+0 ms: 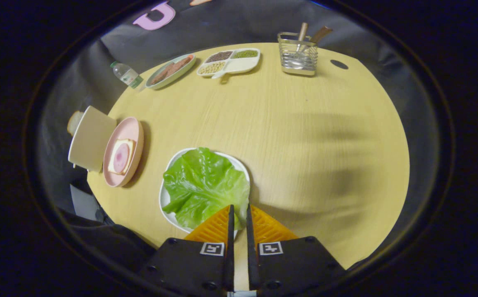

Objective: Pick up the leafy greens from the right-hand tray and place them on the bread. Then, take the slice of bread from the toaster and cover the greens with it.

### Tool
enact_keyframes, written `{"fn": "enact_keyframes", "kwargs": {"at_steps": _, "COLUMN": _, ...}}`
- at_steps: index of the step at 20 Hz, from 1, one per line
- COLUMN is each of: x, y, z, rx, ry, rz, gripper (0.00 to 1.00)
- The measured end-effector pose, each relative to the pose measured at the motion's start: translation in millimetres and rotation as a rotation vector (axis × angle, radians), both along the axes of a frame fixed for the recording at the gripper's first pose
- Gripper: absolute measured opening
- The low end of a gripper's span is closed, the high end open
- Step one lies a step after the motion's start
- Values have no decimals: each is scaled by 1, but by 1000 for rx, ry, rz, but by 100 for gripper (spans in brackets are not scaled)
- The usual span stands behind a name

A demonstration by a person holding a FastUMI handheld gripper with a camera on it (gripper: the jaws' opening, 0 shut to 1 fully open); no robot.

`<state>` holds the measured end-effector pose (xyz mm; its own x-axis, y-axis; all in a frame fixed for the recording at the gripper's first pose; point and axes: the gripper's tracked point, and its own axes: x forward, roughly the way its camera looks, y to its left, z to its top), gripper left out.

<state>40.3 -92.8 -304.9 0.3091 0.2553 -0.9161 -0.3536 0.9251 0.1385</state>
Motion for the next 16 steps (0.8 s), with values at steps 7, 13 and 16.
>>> {"fn": "enact_keyframes", "kwargs": {"at_steps": 7, "x": -4, "y": 5, "z": 11, "rx": 24, "ry": -7, "rz": -36, "gripper": 3}}
{"fn": "enact_keyframes", "kwargs": {"at_steps": 13, "x": -18, "y": 24, "z": 46, "rx": 124, "ry": -20, "rz": -82, "gripper": 4}}
{"fn": "enact_keyframes", "kwargs": {"at_steps": 16, "x": -24, "y": 36, "z": 68, "rx": 196, "ry": -28, "rz": -134, "gripper": 4}}
